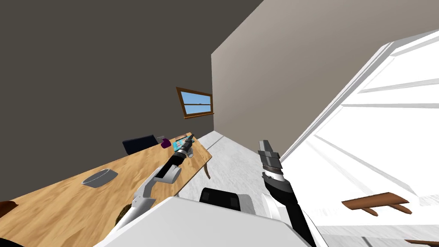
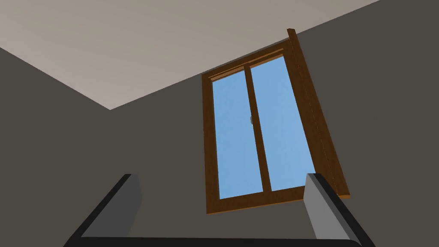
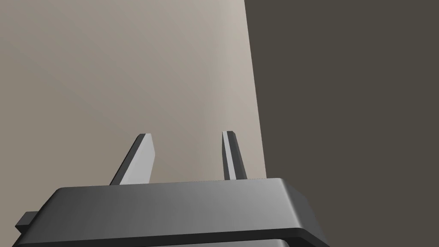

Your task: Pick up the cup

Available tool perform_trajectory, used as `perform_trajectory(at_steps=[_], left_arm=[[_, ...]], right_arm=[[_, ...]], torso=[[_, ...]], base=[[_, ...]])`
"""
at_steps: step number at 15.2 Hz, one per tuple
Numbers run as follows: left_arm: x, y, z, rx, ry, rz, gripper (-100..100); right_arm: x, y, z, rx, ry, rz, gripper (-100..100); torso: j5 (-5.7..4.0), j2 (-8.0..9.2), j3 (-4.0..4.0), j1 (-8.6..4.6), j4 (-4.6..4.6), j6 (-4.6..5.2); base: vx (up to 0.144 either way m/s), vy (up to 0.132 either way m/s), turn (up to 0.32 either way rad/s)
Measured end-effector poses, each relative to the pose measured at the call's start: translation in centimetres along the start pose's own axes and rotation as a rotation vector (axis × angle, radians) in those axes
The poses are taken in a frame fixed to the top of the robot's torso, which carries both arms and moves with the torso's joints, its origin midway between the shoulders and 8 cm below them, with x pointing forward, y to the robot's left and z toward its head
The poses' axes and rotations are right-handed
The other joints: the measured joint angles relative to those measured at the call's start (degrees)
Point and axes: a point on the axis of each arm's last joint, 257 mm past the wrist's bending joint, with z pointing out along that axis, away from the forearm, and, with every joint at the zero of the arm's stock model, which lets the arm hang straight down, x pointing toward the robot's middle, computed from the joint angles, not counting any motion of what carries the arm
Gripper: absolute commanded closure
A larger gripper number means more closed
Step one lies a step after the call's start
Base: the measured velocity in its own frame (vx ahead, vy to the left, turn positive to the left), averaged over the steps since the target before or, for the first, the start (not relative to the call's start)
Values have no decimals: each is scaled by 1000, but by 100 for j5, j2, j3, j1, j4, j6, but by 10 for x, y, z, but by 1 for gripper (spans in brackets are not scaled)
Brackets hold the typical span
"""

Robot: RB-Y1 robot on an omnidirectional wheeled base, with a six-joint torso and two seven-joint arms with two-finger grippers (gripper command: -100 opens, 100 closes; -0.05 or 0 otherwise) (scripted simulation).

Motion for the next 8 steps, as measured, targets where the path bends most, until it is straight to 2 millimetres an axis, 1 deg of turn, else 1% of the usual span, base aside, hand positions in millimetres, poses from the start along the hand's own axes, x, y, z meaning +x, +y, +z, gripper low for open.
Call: perform_trajectory(at_steps=[5,8], left_arm=[[-9,35,4,-111,13,20,-100],[-15,58,1,-184,20,31,-100]], right_arm=[[0,0,0,0,0,0,0],[0,0,0,0,0,0,0]], torso=[[0,0,0,1,0,0],[0,1,1,0,0,0]], base=[[-13,17,-56],[-12,14,-61]])
